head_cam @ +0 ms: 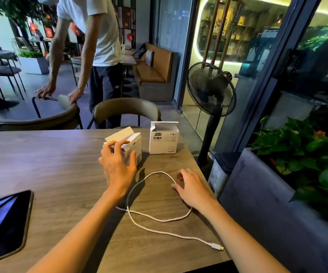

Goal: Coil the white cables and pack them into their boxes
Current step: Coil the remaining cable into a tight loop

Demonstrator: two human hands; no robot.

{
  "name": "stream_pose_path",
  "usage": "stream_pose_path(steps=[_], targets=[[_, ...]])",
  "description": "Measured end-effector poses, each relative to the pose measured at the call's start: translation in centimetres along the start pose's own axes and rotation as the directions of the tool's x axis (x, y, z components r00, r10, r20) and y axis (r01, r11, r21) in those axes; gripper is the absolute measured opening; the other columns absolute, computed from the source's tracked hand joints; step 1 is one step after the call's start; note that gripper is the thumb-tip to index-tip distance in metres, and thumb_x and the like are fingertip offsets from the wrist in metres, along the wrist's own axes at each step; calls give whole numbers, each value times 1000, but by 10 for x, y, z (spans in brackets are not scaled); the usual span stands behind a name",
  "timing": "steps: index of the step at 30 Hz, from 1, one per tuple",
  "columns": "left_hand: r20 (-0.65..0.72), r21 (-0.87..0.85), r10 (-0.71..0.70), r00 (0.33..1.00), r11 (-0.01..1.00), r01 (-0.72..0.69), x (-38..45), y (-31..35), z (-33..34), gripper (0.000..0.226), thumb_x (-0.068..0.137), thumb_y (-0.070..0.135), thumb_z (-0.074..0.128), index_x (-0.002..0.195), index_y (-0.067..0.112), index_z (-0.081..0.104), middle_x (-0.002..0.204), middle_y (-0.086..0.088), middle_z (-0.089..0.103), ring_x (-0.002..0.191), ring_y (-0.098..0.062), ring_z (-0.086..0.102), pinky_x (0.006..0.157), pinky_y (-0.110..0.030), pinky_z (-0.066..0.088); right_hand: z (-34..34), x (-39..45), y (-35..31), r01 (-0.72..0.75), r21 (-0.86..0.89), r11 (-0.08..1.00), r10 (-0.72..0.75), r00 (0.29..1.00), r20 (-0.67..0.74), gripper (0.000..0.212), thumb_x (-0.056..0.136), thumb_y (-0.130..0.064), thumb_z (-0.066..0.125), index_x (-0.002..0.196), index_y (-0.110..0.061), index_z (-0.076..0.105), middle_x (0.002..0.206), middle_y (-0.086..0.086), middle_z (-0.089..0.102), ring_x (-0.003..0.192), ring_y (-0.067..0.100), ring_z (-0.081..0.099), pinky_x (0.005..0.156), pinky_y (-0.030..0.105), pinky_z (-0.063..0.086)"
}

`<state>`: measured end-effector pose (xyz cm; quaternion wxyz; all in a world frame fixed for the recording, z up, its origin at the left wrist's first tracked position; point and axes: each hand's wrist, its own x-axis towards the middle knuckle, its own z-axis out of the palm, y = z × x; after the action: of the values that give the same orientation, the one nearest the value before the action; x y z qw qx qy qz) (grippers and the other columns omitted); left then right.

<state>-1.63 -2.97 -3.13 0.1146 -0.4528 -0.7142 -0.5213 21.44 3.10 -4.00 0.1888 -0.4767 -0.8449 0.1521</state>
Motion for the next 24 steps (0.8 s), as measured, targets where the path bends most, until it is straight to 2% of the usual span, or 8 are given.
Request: stream_pose_path(steps=[2, 4, 8, 11, 14, 17, 21, 24], targets=[[-4, 27, 24, 1000, 999, -24, 1, 2, -1, 50, 86, 30, 79, 130, 22, 57, 135, -12, 45, 123, -30, 41, 97, -33, 25, 2, -1, -1, -25, -190, 981, 29, 999, 19, 23, 101, -36, 62, 113, -17, 65, 121, 2, 57, 117, 23, 53, 99, 37, 46], [-40, 55, 52, 998, 997, -50, 0, 3, -1, 50, 86, 38, 77, 129, 23, 57, 136, -12, 45, 127, -31, 38, 96, -35, 21, -6, 1, -5, -42, -206, 978, 64, 993, 99, 11, 104, -29, 57, 103, -20, 63, 116, 3, 59, 112, 24, 55, 94, 39, 47], [-59, 63, 334, 941, 942, -331, -7, 8, -1, 43, 87, 45, 68, 123, 23, 57, 130, -12, 47, 120, -29, 41, 95, -32, 22, -47, 2, -14, -118, 253, 960, 43, 958, 284, 17, 106, -23, 52, 90, -26, 54, 85, 1, 66, 71, 15, 58, 67, 34, 52], [169, -142, 525, 834, 851, -506, -11, 16, -3, 35, 96, 43, 59, 122, 21, 56, 120, -7, 56, 107, -20, 54, 92, -37, 48, -82, 7, -15, 14, 370, 929, -56, 993, 102, 11, 102, -23, 61, 92, -27, 62, 83, 4, 66, 70, 13, 57, 66, 25, 47], [417, -307, 428, 802, 897, -319, -14, 25, -4, 36, 99, 52, 53, 126, 27, 55, 114, 12, 61, 96, -8, 62, 84, -35, 60, -106, 12, -13, 106, 481, 871, -59, 992, -110, 12, 98, -23, 67, 87, -24, 69, 74, 4, 62, 66, 8, 50, 64, 17, 41], [569, -382, 310, 761, 920, -89, -16, 23, 0, 34, 98, 54, 55, 127, 36, 55, 104, 15, 69, 91, -4, 69, 83, -33, 62, -112, 11, -11, 133, 529, 838, -46, 984, -175, 16, 98, -16, 67, 82, -18, 69, 61, -6, 48, 59, 6, 42, 58, 13, 35], [649, -406, 293, 702, 914, -5, -20, 16, 1, 34, 102, 58, 45, 109, 34, 68, 82, 8, 70, 79, -11, 70, 81, -37, 60, -107, 11, -7, 91, 523, 847, 25, 977, -211, 22, 100, -14, 63, 79, -21, 67, 54, -14, 46, 55, 3, 41, 57, 12, 35], [670, -372, 213, 711, 925, 73, -24, 13, -1, 44, 102, 58, 41, 98, 29, 75, 74, 5, 70, 74, -10, 69, 78, -33, 56, -101, 12, 1, 36, 535, 844, 149, 942, -299, 23, 101, -16, 60, 78, -19, 66, 59, -2, 52, 59, 6, 45, 60, 20, 37]])
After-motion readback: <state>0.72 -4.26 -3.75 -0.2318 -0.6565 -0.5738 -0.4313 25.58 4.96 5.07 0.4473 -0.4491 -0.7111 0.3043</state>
